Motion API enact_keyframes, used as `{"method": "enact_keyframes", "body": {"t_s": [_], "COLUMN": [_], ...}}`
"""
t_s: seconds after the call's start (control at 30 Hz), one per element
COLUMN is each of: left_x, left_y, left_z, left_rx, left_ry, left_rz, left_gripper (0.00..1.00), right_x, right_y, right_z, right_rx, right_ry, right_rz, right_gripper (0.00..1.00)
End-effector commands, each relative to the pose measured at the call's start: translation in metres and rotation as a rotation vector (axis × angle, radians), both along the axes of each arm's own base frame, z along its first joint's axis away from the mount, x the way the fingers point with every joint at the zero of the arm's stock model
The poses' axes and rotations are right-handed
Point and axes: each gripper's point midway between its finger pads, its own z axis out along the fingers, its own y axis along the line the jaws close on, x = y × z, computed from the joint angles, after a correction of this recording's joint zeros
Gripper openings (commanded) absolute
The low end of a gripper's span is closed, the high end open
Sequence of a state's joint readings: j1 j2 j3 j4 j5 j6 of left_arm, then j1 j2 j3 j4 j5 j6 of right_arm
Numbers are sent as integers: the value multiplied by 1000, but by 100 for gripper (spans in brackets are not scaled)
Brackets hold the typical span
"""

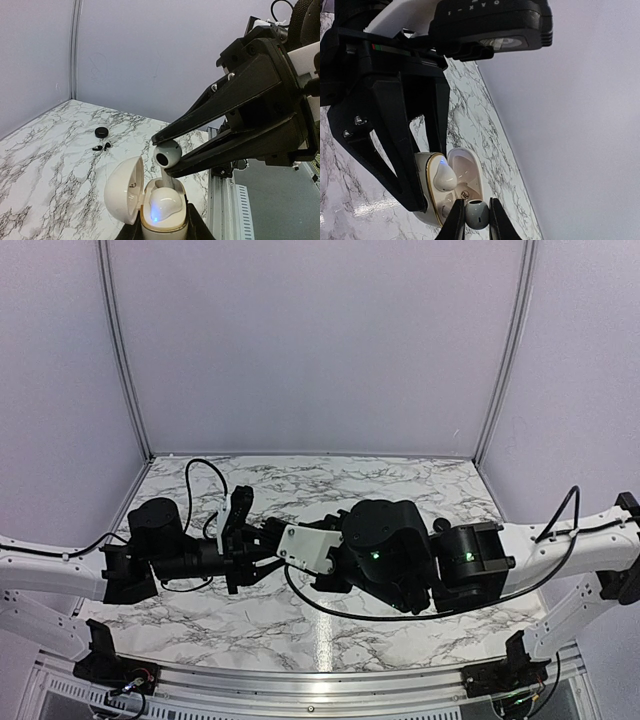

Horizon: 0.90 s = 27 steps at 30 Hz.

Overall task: Insert the wireless bluetooth earbuds into the charging case
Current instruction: Insert the right earbud into the right side groove of the charging case.

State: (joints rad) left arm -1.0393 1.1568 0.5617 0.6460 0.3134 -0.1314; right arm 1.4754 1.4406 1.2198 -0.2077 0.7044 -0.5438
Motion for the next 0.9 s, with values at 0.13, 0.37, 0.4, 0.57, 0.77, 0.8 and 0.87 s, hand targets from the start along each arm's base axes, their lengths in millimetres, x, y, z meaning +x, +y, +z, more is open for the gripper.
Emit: {"method": "enact_keyframes", "body": {"t_s": [0.13, 0.37, 0.4, 0.57, 0.77, 0.8, 0.87], "left_x": [3, 2, 2, 2, 1, 1, 0], "left_y": [-1, -1, -1, -1, -1, -1, 0], "left_z": [26, 28, 29, 28, 28, 28, 29], "left_rx": [-63, -68, -69, -67, -67, -67, -68], "left_ry": [-40, -46, -48, -46, -51, -53, -54], "left_rz": [4, -1, -1, -2, -5, -7, -8], "left_gripper": [0, 0, 0, 0, 0, 0, 0], "right_x": [4, 5, 4, -2, -15, -15, -16], "right_y": [-10, -11, -11, -6, 5, 6, 7], "right_z": [-1, -4, -4, -3, -11, -13, -15], "right_rx": [-12, -19, -20, -13, -31, -37, -48], "right_ry": [-27, -24, -23, -4, 26, 28, 30], "right_rz": [-36, -37, -34, 14, 91, 97, 105], "right_gripper": [5, 5, 5, 6, 6, 7, 7]}}
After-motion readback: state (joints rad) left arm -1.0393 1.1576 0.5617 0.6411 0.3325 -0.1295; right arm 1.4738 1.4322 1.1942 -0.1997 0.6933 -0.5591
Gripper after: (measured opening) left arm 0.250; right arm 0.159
